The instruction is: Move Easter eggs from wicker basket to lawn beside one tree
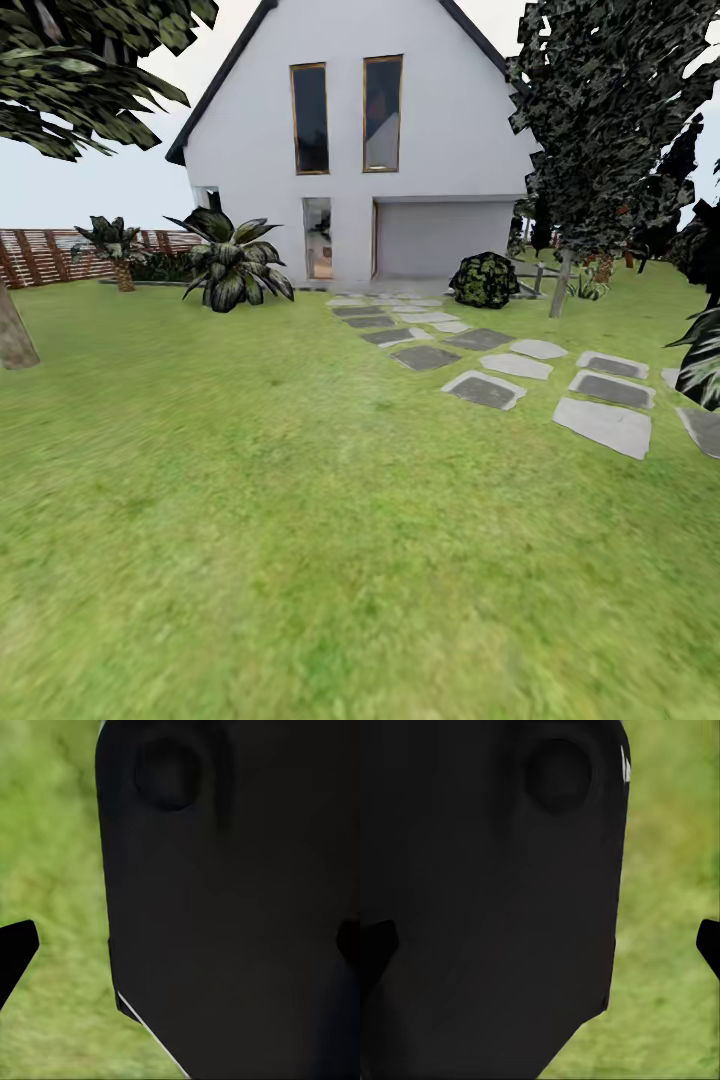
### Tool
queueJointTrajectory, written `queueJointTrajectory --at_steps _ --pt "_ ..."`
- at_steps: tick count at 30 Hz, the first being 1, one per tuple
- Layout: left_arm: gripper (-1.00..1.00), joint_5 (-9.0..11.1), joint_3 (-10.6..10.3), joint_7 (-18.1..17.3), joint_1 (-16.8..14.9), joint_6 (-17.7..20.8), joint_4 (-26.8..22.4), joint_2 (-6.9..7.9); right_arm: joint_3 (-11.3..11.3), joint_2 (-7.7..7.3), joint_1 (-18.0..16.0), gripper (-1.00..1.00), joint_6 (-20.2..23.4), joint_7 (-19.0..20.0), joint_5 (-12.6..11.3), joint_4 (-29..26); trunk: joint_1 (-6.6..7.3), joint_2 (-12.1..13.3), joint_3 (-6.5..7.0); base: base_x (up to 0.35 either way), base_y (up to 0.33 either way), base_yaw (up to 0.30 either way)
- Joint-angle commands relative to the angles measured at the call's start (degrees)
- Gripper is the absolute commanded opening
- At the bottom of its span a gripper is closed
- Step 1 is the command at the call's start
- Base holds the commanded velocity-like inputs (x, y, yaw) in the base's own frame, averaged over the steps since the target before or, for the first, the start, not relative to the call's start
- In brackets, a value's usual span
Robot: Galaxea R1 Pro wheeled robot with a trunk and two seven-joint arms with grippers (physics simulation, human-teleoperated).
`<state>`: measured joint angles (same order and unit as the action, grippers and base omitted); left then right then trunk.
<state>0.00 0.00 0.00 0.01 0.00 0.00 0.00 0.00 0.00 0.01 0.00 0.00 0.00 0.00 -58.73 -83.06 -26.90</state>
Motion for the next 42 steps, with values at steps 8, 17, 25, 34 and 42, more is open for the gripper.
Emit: queueJointTrajectory --at_steps 8,17,25,34,42 --pt "1.00 0.6 0.4 -0.1 -0.4 0.3 -2.0 0.34 -0.3 -0.82 -2.6 1.00 -1.8 -0.1 -0.5 -2.2 0.00 0.0 -0.03 0.000 0.000 0.000" --pt "1.00 0.5 0.4 0.1 -0.4 0.4 -7.6 0.78 0.3 -0.88 -3.2 1.00 -7.0 -0.1 0.1 -3.6 0.00 0.0 -0.03 0.000 0.000 0.000" --pt "1.00 0.5 0.4 0.1 -0.4 0.4 -7.6 0.79 0.4 -0.96 -3.2 1.00 -7.1 -0.1 0.1 -3.6 0.00 0.0 -0.03 0.000 0.000 0.139" --pt "1.00 0.5 0.4 0.1 -0.4 0.4 -7.6 0.79 0.4 -0.88 -3.2 1.00 -7.2 -0.1 0.2 -3.6 0.00 0.0 -0.03 0.000 0.000 0.282" --pt "1.00 0.5 0.4 0.1 -0.4 0.4 -7.6 0.79 0.4 -0.91 -3.2 1.00 -7.2 -0.1 0.2 -3.6 0.00 0.0 -0.03 0.000 0.000 0.286"
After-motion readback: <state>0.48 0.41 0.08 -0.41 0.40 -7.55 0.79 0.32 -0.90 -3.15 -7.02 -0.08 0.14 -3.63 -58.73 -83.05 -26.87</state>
